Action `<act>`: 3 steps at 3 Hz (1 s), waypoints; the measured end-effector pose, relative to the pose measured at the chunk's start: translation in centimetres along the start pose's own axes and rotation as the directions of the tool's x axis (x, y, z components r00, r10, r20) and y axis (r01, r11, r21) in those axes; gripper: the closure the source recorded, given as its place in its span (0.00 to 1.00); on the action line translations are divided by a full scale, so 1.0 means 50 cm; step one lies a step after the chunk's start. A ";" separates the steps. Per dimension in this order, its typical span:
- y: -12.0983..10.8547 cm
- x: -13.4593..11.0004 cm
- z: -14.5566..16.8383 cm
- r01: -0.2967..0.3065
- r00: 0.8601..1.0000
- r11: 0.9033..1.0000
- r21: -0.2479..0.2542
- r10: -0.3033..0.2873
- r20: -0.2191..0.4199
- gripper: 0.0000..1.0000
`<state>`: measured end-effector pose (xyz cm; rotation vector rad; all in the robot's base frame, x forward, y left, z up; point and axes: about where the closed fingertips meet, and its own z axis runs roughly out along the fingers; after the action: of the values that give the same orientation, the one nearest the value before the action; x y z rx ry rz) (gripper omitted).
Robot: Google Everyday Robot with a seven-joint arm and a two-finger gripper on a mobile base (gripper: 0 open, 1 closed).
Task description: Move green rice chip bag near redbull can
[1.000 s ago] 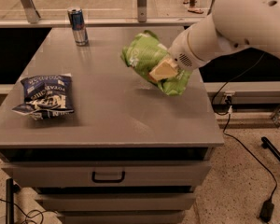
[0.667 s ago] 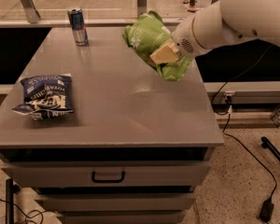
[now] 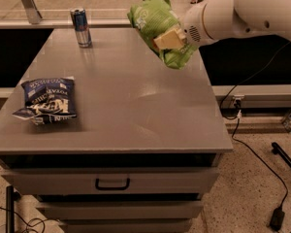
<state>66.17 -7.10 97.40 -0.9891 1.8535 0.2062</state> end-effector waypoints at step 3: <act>0.016 -0.093 0.171 0.009 0.990 0.999 -0.039 -0.003 0.139 1.00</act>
Offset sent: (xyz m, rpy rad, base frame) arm 0.0640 0.0873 -0.0046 0.1439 -0.0892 0.1065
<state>72.28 0.46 96.73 -0.9822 1.7250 0.3017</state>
